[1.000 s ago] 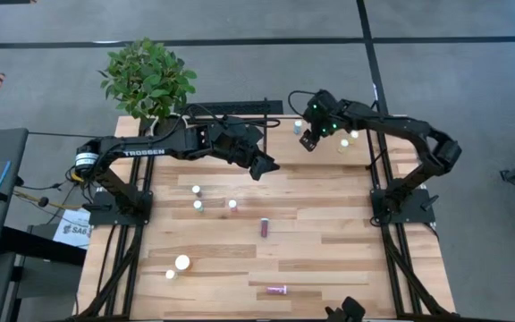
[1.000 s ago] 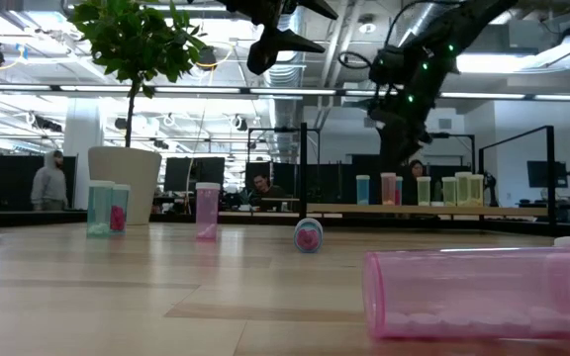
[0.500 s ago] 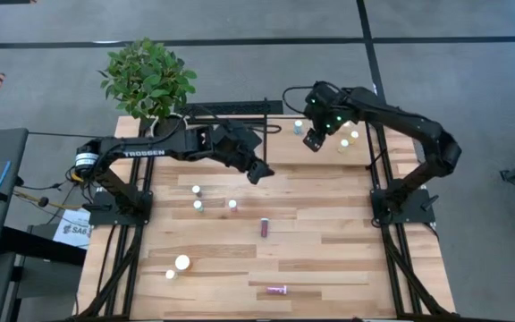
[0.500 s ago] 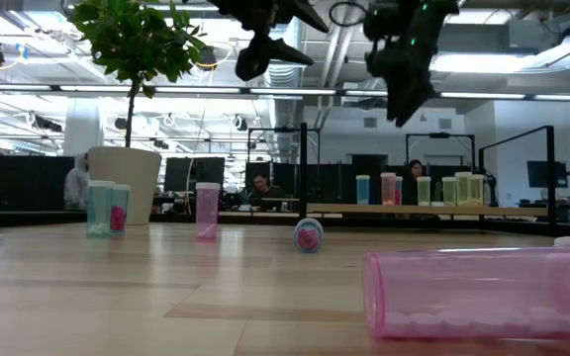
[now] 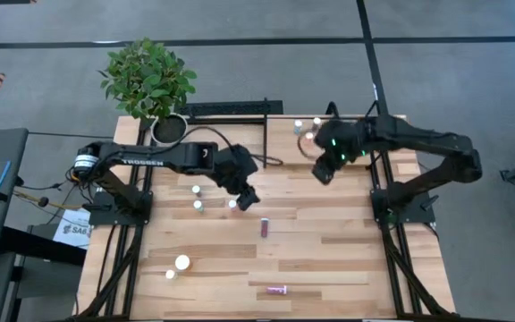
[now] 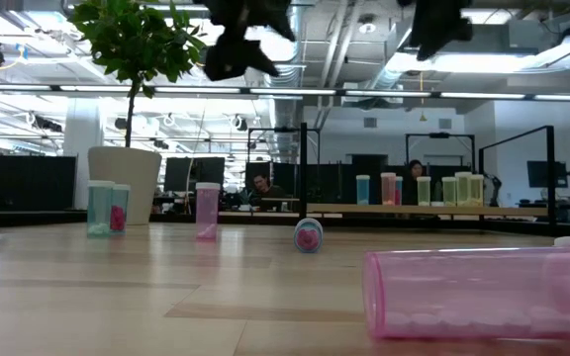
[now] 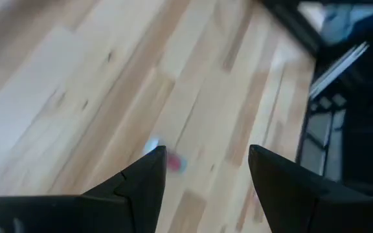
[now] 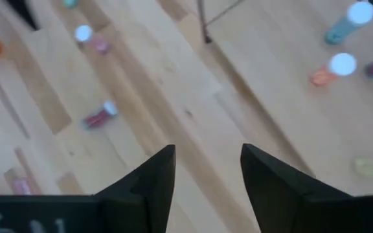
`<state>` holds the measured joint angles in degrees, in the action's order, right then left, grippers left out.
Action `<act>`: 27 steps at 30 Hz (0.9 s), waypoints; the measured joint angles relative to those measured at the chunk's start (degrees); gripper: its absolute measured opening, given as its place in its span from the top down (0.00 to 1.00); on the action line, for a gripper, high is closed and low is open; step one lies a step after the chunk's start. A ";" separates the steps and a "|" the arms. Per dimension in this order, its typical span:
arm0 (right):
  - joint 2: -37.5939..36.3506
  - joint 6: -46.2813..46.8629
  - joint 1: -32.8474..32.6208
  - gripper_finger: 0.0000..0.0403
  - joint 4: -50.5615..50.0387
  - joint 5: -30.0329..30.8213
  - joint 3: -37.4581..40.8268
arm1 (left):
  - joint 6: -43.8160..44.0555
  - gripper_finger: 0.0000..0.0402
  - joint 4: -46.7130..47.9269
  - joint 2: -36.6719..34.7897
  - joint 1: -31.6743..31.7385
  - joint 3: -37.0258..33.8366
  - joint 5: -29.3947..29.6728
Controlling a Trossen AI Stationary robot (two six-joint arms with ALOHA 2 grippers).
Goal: Pick and place medicine bottles onto shelf by color
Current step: Put the pink pill bottle on the shelf
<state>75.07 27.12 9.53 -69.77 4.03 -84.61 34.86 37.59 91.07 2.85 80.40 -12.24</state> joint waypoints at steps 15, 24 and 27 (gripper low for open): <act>0.87 11.02 -21.47 0.53 -3.20 12.75 2.61 | 14.95 0.49 22.23 0.00 -12.80 0.00 25.20; 1.74 9.84 -22.52 0.54 -5.74 17.35 2.70 | 26.65 0.49 20.86 0.00 -21.92 0.00 36.00; 1.95 7.52 -22.68 0.55 -5.66 17.81 2.70 | 30.05 0.49 20.78 0.06 -25.22 0.00 41.31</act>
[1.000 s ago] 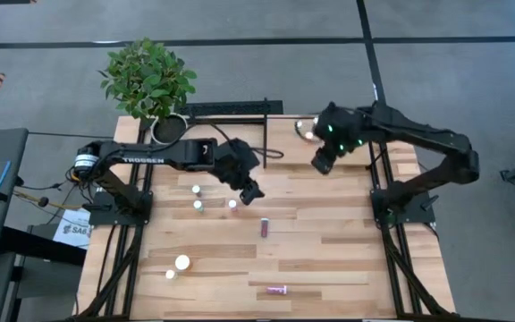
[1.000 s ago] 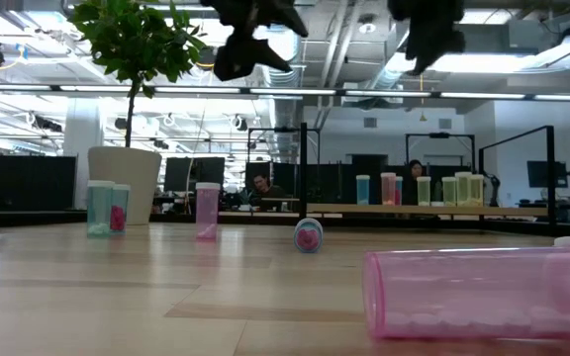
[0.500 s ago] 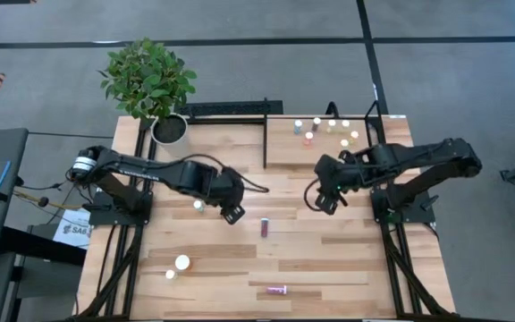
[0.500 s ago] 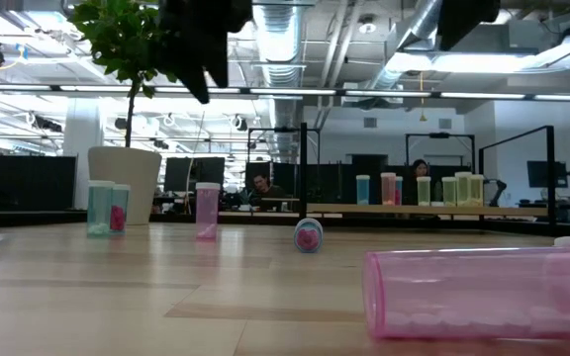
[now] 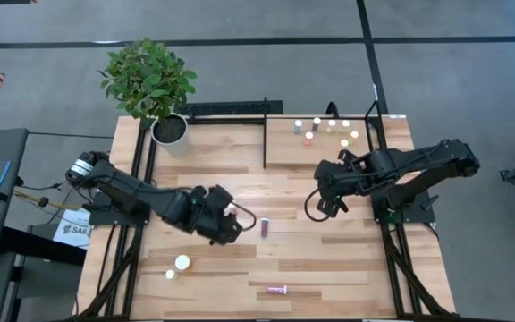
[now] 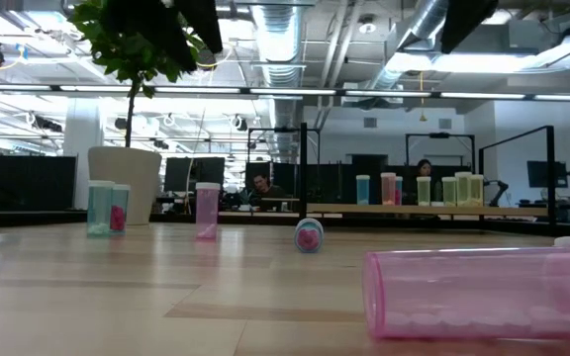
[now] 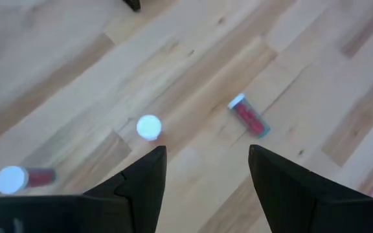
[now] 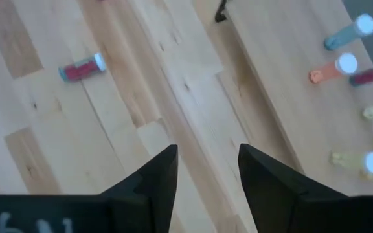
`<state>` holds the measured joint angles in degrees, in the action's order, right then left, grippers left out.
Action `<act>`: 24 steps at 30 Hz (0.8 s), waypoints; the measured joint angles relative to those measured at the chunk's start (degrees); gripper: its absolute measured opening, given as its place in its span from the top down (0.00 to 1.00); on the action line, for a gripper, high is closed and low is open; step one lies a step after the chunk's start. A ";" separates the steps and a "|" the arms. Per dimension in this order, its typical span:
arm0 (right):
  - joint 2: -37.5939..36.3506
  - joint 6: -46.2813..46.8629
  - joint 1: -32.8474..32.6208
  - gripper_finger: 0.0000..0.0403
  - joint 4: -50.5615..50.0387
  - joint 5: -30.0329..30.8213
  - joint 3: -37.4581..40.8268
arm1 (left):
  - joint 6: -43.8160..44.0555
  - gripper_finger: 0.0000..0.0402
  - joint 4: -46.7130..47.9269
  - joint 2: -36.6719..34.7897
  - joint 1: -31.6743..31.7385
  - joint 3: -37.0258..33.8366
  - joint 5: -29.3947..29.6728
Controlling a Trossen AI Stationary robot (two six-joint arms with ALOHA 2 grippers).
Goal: Pick and place medicine bottles onto shelf by color
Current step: Put the pink pill bottle on the shelf
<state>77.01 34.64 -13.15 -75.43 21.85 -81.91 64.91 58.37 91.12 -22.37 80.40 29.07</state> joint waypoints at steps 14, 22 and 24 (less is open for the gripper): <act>-0.04 -6.57 0.53 0.55 1.76 2.73 -0.01 | 7.42 0.49 -3.64 17.86 -10.67 0.00 20.07; -0.04 -6.74 2.67 0.56 1.77 2.75 -0.02 | 28.91 0.49 2.44 25.81 -11.40 -0.02 23.82; -0.04 -6.87 3.31 0.56 1.85 2.75 -0.02 | 33.19 0.49 4.74 27.24 -11.50 -0.04 25.89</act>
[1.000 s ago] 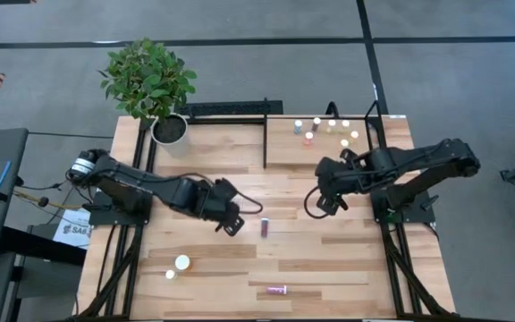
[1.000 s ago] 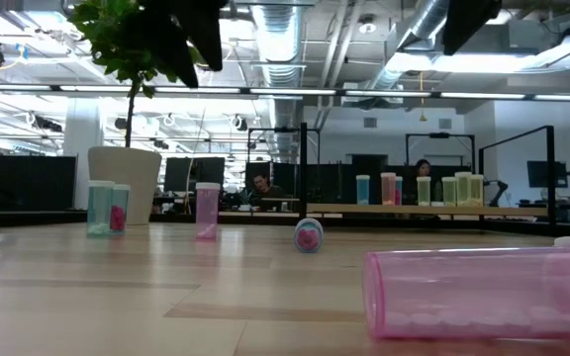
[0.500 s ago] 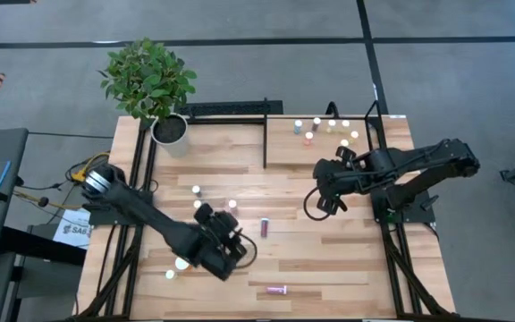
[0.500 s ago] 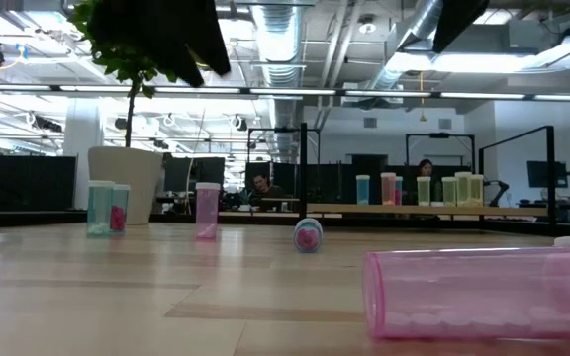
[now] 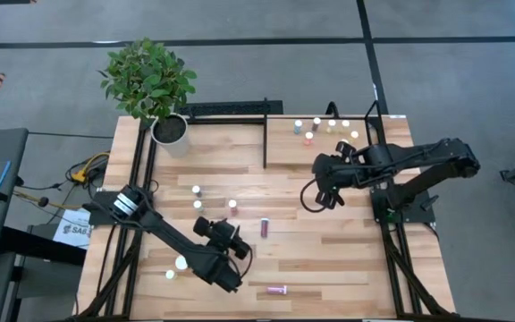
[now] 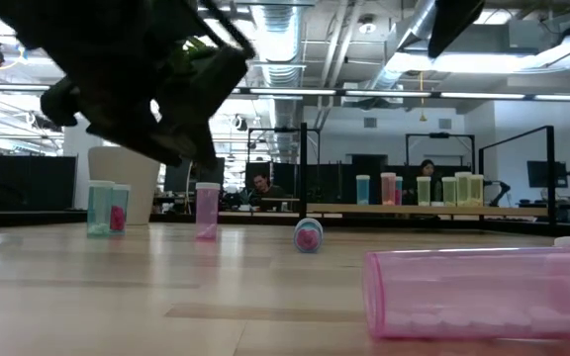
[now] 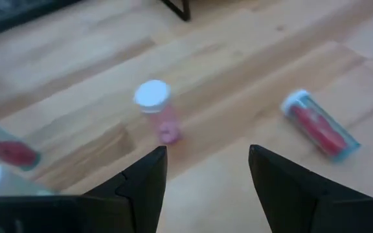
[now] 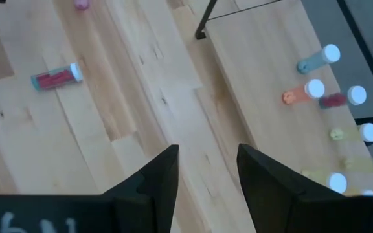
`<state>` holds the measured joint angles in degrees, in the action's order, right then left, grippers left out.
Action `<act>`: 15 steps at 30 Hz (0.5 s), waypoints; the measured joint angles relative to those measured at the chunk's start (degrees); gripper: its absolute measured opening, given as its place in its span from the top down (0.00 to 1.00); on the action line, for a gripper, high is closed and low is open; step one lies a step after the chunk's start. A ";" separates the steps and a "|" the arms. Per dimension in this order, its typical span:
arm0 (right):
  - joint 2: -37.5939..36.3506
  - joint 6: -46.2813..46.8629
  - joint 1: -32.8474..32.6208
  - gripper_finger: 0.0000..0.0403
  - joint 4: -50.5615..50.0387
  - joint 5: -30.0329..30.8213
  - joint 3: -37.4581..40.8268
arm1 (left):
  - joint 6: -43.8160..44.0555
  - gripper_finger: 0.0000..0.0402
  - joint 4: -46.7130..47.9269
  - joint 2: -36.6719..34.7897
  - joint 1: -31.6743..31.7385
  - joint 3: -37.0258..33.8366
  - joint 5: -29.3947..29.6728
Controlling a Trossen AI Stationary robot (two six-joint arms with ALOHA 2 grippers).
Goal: Pick and place medicine bottles onto shelf by color
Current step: Put the pink pill bottle on the shelf
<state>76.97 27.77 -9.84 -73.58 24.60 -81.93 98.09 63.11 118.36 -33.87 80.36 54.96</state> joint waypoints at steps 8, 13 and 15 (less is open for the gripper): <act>-0.02 -1.34 2.92 0.56 1.92 0.00 0.00 | 4.29 0.49 1.41 4.39 0.13 0.00 1.73; -0.02 -2.46 4.53 0.56 4.12 0.00 0.00 | 9.08 0.49 1.67 4.21 0.04 -2.84 6.80; -0.02 -2.82 5.27 0.57 5.08 0.00 -0.02 | 10.60 0.49 1.24 3.49 0.00 -5.49 8.79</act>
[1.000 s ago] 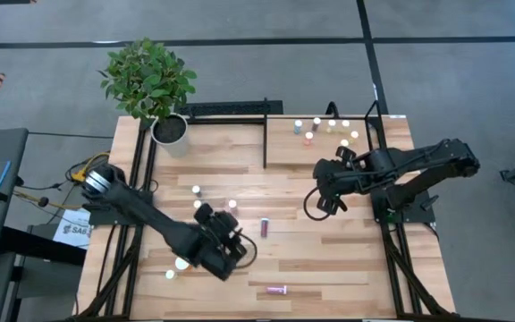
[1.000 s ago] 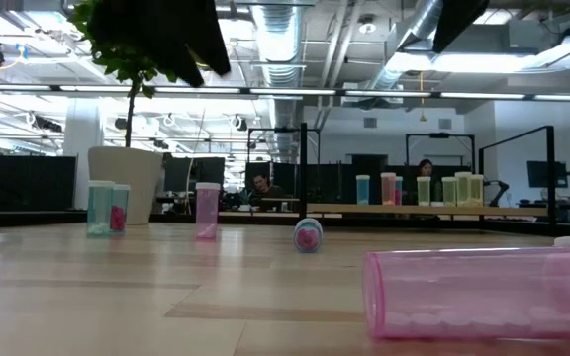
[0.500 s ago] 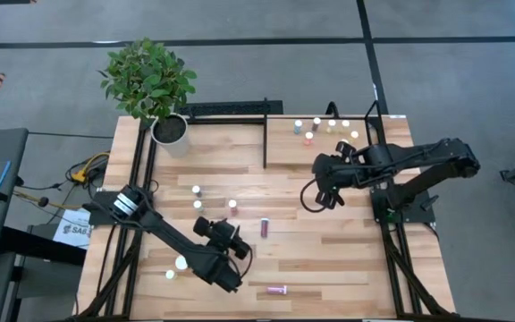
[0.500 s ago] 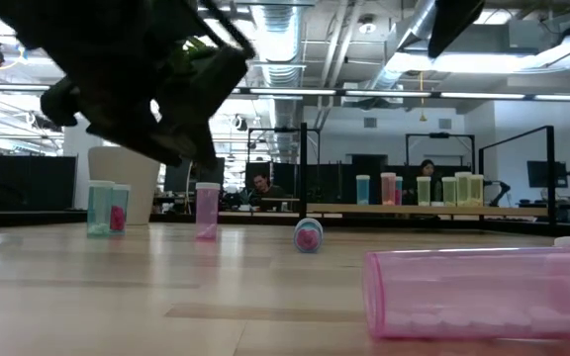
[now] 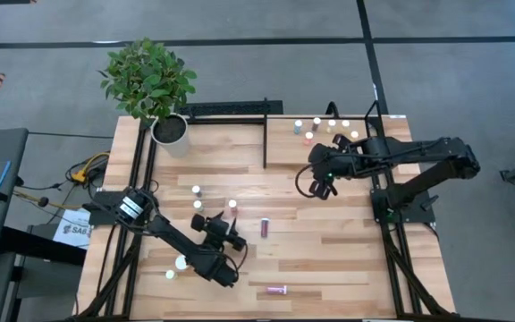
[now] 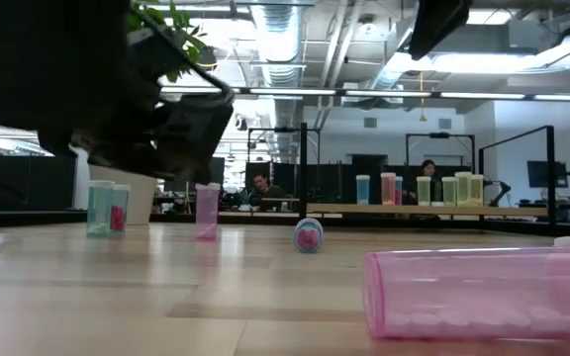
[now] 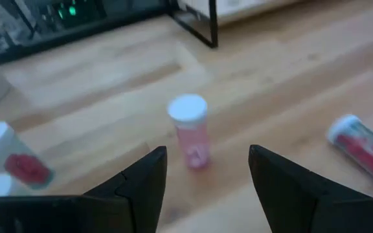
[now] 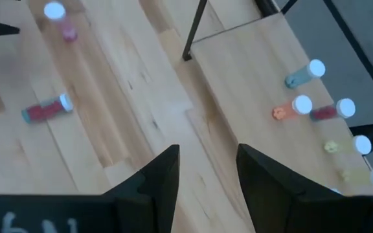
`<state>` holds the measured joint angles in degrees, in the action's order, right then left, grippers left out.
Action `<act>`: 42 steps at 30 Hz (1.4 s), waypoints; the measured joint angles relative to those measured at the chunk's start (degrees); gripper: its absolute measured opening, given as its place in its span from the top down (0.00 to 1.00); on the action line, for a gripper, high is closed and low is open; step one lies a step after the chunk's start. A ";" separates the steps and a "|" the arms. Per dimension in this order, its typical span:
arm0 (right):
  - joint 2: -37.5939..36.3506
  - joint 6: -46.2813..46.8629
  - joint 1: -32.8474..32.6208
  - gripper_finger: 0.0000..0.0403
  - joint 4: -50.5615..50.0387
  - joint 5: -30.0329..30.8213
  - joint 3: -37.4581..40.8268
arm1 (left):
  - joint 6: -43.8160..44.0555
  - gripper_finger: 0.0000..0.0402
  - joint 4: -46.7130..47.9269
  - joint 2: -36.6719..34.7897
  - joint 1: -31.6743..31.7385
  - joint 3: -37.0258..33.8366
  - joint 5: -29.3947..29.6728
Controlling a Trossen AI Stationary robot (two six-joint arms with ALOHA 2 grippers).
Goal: Pick and place medicine bottles onto shelf by color
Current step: Put the pink pill bottle on the shelf
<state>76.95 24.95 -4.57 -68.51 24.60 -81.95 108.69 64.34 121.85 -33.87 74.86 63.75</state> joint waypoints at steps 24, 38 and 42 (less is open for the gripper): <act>0.57 2.06 6.70 0.57 9.11 -3.09 -0.03 | -3.23 0.49 -23.89 -0.40 1.65 -13.37 0.67; 10.84 -15.25 5.70 0.57 24.52 -13.84 0.00 | -8.35 0.49 -24.54 -5.75 -0.87 -13.01 -3.03; 15.36 -18.96 5.57 0.57 25.64 -14.64 0.01 | -22.23 0.49 -31.32 -5.76 -0.96 -13.85 -3.13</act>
<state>92.31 5.99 1.01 -42.86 9.96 -81.94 86.46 33.03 116.09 -34.83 61.01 60.62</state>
